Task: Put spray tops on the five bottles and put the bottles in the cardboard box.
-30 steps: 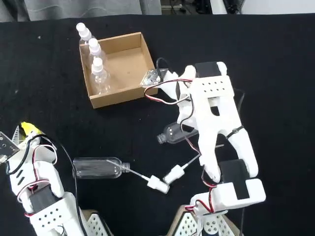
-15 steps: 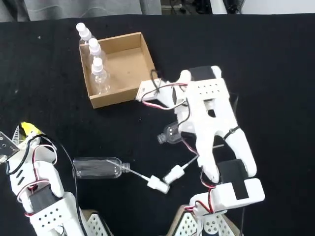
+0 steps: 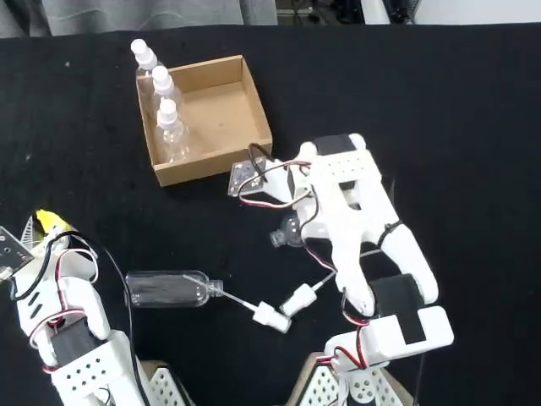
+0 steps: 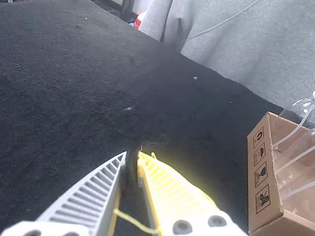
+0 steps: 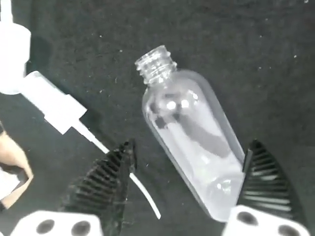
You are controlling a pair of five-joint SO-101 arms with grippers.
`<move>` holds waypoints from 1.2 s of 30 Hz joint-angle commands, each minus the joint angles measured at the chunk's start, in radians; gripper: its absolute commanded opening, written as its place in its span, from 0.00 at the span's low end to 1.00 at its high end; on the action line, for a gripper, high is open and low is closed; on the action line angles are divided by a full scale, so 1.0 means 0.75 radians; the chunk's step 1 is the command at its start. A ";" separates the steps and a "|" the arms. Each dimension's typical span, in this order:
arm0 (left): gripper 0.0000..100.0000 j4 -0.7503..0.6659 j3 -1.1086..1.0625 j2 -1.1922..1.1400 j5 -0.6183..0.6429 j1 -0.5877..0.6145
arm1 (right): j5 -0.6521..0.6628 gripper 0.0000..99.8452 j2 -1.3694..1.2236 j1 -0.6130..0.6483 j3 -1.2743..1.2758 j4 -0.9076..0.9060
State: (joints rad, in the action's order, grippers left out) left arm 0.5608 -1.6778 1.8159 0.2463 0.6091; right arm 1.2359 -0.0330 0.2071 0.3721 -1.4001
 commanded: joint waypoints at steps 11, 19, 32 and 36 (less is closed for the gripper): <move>0.03 -0.035 -0.030 0.012 -0.010 0.001 | -0.006 0.32 0.066 0.025 0.185 0.323; 0.03 -0.035 -0.030 0.012 -0.010 0.001 | -0.184 0.32 0.064 0.027 0.222 0.454; 0.03 -0.035 -0.030 0.012 -0.010 0.001 | -0.548 0.32 0.064 0.041 0.216 0.456; 0.03 -0.035 -0.030 0.012 -0.010 0.001 | -0.689 0.32 0.066 0.065 0.216 0.450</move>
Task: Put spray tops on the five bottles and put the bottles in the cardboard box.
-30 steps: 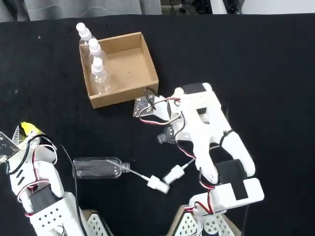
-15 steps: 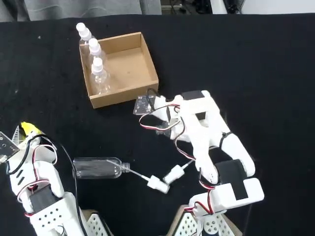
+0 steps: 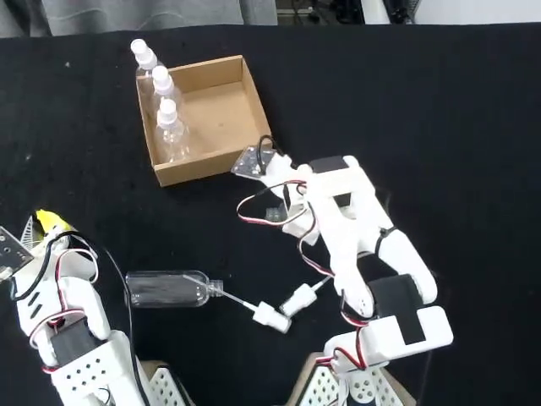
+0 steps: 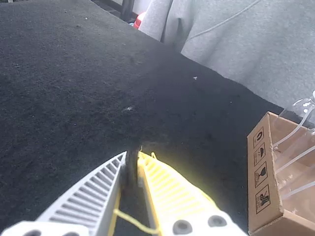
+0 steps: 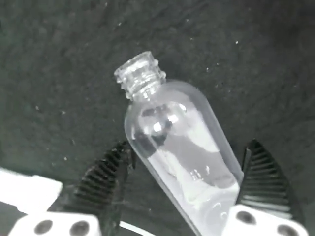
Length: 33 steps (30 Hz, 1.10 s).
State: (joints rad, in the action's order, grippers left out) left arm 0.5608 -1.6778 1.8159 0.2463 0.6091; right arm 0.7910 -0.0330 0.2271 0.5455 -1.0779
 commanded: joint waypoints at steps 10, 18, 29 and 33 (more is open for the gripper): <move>0.03 -0.035 -0.030 0.012 -0.010 0.001 | -0.346 0.32 0.066 0.053 -0.015 0.018; 0.03 -0.035 -0.030 0.012 -0.010 0.001 | -0.198 0.32 0.066 0.057 -0.073 -0.057; 0.03 -0.035 -0.030 0.012 -0.010 0.001 | 0.002 0.32 0.066 0.061 -0.130 -0.104; 0.03 -0.035 -0.030 0.012 -0.010 0.001 | 0.088 0.32 0.066 0.061 -0.122 -0.106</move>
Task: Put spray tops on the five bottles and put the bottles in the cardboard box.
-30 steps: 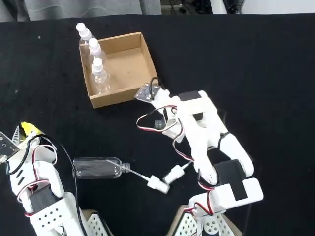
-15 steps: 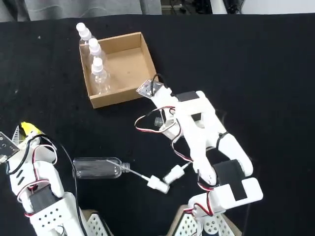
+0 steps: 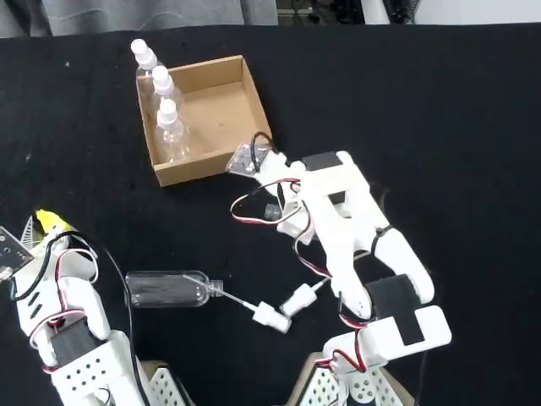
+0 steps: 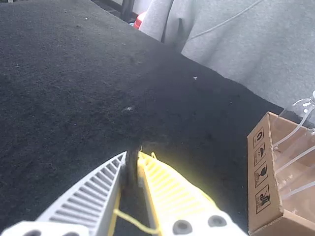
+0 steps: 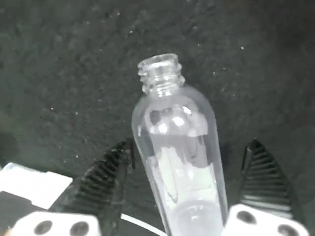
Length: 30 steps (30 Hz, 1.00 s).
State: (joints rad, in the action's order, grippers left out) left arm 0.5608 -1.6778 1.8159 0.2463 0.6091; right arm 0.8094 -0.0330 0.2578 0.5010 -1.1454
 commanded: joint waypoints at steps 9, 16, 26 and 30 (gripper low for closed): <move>0.03 -0.035 -0.030 0.012 -0.010 0.001 | 0.207 0.32 0.064 0.018 -0.060 -0.016; 0.03 -0.035 -0.030 0.012 -0.010 0.001 | 0.211 0.32 0.064 0.018 -0.032 -0.004; 0.03 -0.035 -0.030 0.012 -0.010 0.001 | 0.211 0.32 0.013 0.020 -0.036 -0.002; 0.03 -0.035 -0.030 0.012 -0.010 0.001 | 0.203 0.32 -0.040 0.020 -0.042 0.020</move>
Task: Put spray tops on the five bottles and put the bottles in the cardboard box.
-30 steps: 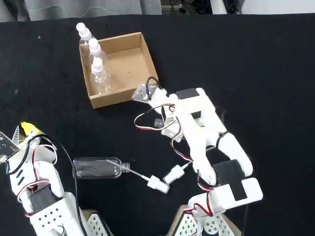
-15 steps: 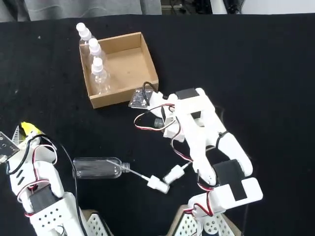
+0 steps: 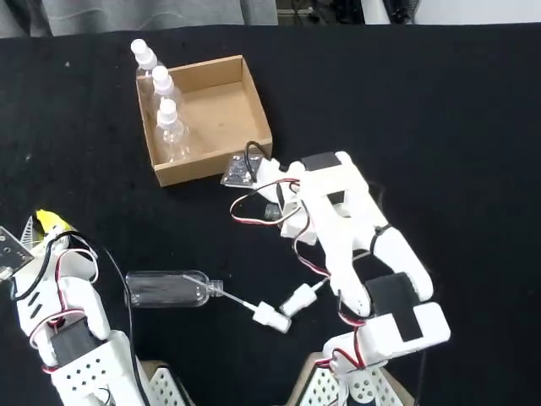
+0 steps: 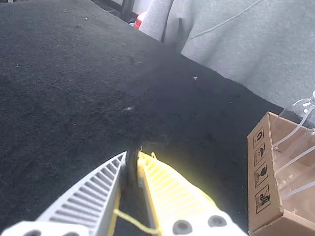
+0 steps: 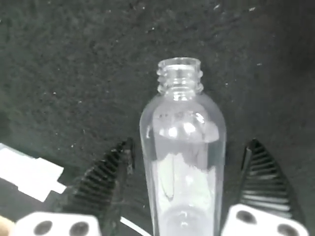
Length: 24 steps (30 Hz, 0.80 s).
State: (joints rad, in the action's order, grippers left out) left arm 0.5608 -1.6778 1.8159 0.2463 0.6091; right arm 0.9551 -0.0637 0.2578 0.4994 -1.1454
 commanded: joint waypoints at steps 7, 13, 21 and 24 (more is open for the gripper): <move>0.03 -0.035 -0.030 0.012 -0.010 0.001 | 0.004 0.32 0.001 0.020 -0.060 0.025; 0.03 -0.035 -0.030 0.012 -0.010 0.001 | -0.031 0.32 0.001 0.020 -0.071 0.025; 0.03 -0.035 -0.030 0.012 -0.010 0.001 | -0.174 0.14 0.001 0.016 -0.134 0.020; 0.03 -0.035 -0.030 0.012 -0.010 0.001 | -0.190 0.12 0.001 0.018 -0.154 0.006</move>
State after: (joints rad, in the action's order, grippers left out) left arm 0.5608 -1.6778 1.8159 0.2463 0.6091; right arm 0.8339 -0.0744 0.2578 0.4473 -1.1408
